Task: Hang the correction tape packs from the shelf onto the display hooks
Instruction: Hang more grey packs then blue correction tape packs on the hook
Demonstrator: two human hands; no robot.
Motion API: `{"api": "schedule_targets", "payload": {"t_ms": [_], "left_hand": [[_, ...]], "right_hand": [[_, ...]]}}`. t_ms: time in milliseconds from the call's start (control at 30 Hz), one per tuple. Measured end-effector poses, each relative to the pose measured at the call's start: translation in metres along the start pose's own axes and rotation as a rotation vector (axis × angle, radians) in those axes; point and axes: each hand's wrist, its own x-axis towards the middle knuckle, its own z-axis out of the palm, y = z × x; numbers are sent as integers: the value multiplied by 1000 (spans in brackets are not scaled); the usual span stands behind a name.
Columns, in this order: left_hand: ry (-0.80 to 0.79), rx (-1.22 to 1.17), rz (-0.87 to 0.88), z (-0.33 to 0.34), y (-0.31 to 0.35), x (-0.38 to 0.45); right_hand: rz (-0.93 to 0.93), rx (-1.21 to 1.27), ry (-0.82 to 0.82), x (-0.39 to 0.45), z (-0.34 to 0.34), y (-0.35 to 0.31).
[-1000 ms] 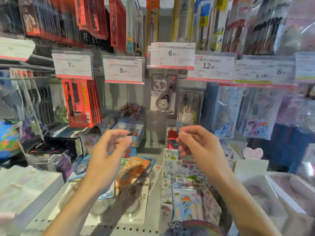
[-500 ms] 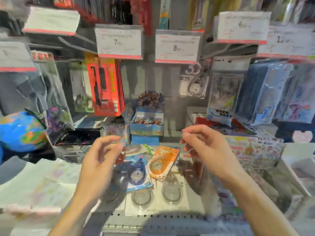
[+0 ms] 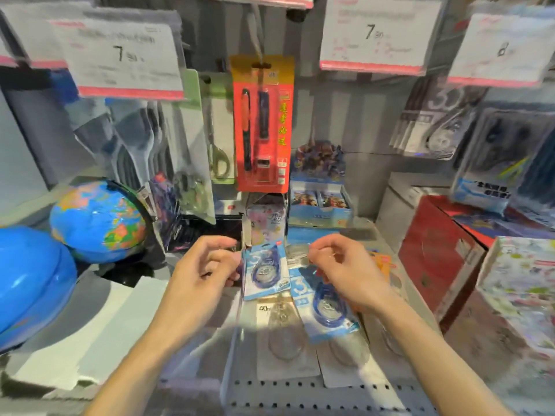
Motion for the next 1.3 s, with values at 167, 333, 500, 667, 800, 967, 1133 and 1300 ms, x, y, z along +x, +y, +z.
{"api": "schedule_targets", "payload": {"t_ms": [167,333,500,667,800,967,1133,1300], "left_hand": [[56,-7,-42,-9,-4,-2],[76,14,-69,-8,-3,-5],[94,32,-74,-7,-2,-4],[108,27,-81,0,0,-5],[95,24,-102,13,0,-4],[28,-15,-150,40,5,0],[-36,-95,-245,68,10,7],[-40,-207,-243,80,9,11]], "right_hand": [[40,-388,-186,40,37,4],[83,-603,-241,57,57,-1],[165,-322,-232,62,57,0],[164,-53,-195,65,42,-1],[185,139,-164,58,15,6],[126,338,-153,36,-13,10],[108,556,-202,17,-22,8],[46,568,-189,8,-17,12]]}}
